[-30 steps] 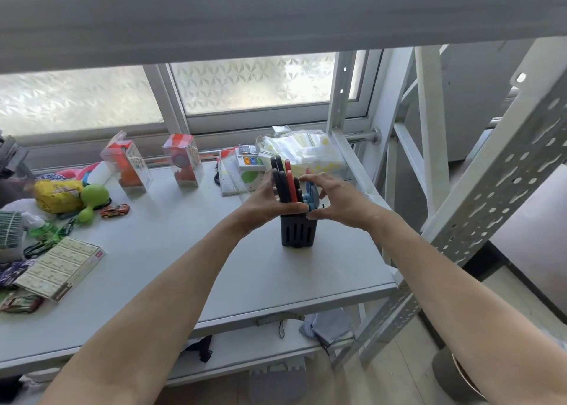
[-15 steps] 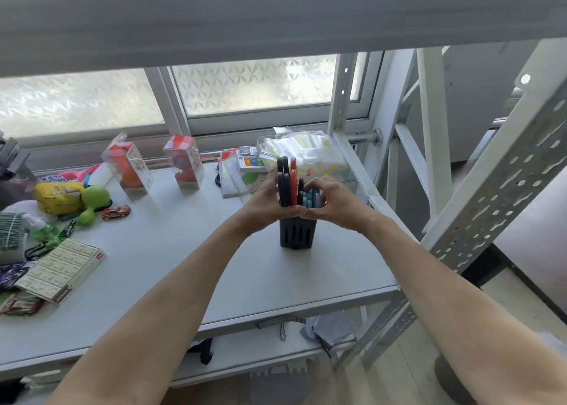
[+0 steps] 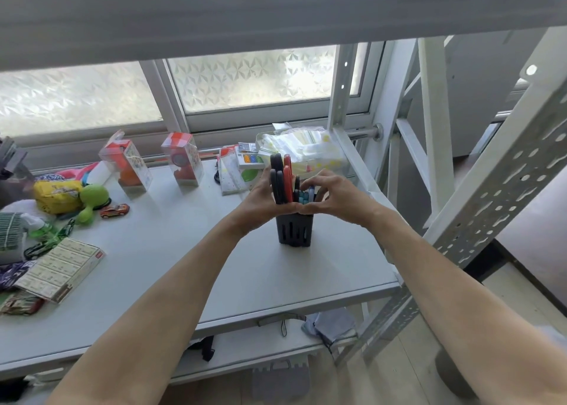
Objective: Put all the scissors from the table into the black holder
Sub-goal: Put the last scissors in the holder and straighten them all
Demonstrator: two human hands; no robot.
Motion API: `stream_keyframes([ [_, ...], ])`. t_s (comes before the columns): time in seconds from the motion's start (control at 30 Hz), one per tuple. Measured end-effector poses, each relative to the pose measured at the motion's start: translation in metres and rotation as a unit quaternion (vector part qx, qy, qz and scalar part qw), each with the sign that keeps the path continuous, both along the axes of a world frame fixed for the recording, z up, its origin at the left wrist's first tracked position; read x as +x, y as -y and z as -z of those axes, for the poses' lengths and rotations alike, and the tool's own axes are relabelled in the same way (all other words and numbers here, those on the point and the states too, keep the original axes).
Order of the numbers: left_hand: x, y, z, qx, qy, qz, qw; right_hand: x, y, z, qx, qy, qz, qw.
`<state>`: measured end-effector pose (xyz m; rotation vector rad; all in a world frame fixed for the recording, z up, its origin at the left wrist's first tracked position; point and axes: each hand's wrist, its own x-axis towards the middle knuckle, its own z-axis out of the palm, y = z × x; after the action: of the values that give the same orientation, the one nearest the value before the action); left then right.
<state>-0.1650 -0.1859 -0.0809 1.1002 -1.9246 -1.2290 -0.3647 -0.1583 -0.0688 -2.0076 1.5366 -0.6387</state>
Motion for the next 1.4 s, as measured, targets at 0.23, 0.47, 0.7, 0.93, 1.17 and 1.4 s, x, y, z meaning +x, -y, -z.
stream_keyframes([
  [0.23, -0.004, -0.001, 0.002, 0.007, -0.001, -0.003, 1.000, -0.001, -0.008, 0.014, -0.040, -0.069, 0.026, 0.996],
  [0.47, 0.000, 0.000, 0.005, 0.025, 0.005, 0.010, 1.000, 0.001, -0.010, 0.005, 0.023, -0.008, 0.002, 1.000],
  [0.7, 0.002, 0.003, 0.005, 0.023, 0.016, 0.004, 1.000, 0.005, -0.013, 0.006, -0.092, -0.021, 0.016, 0.995],
  [0.93, 0.000, 0.005, 0.008, 0.021, 0.017, 0.005, 1.000, 0.001, -0.016, 0.008, -0.073, -0.005, 0.029, 0.997],
  [1.17, -0.001, 0.003, 0.008, 0.024, -0.001, 0.015, 1.000, 0.001, -0.014, 0.011, -0.056, -0.009, 0.023, 0.998],
  [1.4, 0.002, 0.005, 0.008, 0.032, 0.008, 0.024, 0.999, 0.002, -0.015, 0.019, -0.038, -0.019, 0.029, 0.999],
])
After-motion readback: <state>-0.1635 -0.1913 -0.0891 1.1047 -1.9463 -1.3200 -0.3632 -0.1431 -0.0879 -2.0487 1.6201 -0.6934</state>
